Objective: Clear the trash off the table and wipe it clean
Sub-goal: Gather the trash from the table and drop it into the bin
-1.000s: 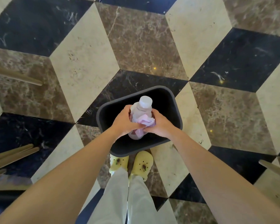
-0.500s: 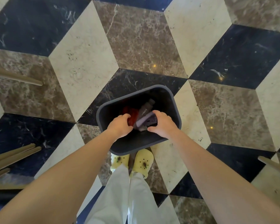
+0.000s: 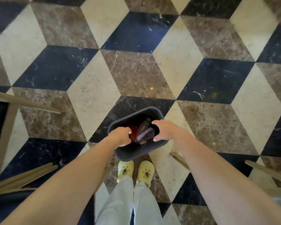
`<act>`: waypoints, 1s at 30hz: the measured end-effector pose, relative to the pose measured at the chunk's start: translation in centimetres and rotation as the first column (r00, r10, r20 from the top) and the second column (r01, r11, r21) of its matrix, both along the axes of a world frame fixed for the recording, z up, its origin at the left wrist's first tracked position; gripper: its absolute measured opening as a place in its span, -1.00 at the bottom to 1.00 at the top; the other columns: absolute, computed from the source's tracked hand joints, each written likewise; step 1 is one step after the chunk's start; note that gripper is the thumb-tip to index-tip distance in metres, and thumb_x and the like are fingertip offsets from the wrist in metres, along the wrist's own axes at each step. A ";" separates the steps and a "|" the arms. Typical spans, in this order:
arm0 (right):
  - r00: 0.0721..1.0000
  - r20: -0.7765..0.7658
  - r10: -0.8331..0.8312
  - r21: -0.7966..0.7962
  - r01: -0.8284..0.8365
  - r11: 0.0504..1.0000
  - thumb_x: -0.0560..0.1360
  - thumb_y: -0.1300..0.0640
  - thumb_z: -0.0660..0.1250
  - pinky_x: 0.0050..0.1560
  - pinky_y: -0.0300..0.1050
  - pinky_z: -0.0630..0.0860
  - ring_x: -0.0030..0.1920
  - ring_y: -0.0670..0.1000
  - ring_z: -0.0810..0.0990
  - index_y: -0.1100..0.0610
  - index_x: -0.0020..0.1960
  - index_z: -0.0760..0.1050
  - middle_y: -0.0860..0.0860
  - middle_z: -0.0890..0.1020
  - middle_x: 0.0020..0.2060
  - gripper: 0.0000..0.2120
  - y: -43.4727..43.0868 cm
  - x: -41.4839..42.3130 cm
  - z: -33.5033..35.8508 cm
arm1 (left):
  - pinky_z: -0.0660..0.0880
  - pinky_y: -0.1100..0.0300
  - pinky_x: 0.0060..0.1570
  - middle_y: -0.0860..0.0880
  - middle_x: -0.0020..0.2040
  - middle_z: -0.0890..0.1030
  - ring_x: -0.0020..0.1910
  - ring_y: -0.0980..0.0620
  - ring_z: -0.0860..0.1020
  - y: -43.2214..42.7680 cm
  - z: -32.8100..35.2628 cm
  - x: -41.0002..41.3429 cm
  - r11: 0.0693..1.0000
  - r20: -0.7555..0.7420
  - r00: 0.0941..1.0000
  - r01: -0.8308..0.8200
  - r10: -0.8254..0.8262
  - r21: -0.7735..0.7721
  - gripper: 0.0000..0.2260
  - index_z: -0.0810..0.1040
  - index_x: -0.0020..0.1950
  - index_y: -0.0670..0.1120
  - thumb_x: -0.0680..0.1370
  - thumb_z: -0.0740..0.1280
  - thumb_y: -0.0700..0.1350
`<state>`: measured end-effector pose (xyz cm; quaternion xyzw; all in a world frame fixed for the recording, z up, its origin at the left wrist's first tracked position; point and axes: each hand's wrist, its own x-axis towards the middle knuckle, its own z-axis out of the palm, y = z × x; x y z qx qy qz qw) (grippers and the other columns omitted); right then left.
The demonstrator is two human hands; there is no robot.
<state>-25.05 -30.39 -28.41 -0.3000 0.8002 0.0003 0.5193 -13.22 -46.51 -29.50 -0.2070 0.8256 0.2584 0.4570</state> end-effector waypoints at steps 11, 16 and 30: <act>0.989 -0.098 -0.114 -0.017 0.112 0.994 0.41 0.02 0.42 0.36 0.10 0.34 0.42 0.16 0.29 0.06 0.51 0.08 0.08 0.24 0.47 -0.21 0.6 -0.2 19.0 | 0.42 0.11 0.15 -0.07 0.35 0.47 0.28 -0.11 0.46 -0.9 17.8 -3.9 0.976 -0.102 0.971 0.216 -0.214 0.004 -0.52 0.30 0.43 -0.02 0.53 0.29 0.02; 0.968 -0.123 -0.220 -0.033 0.217 0.976 0.45 0.04 0.39 0.39 0.02 0.30 0.47 0.10 0.23 0.03 0.52 0.07 0.02 0.18 0.51 -0.24 2.9 -0.4 28.4 | 0.38 0.17 0.11 -0.09 0.36 0.45 0.30 -0.12 0.44 -0.2 25.7 -6.0 0.920 -0.191 0.902 0.391 -0.387 -0.020 -0.52 0.32 0.43 -0.04 0.52 0.31 -0.01; 0.760 -0.393 -0.517 -0.041 0.547 0.836 0.47 -0.06 0.36 0.42 0.04 0.28 0.44 0.12 0.28 0.03 0.47 0.20 0.02 0.30 0.45 -0.35 22.8 5.7 44.7 | 0.39 0.15 0.24 -0.03 0.40 0.42 0.31 -0.04 0.43 18.6 43.3 -10.7 0.567 -0.428 0.474 0.815 -0.770 -0.117 -0.56 0.35 0.41 -0.04 0.55 0.29 0.01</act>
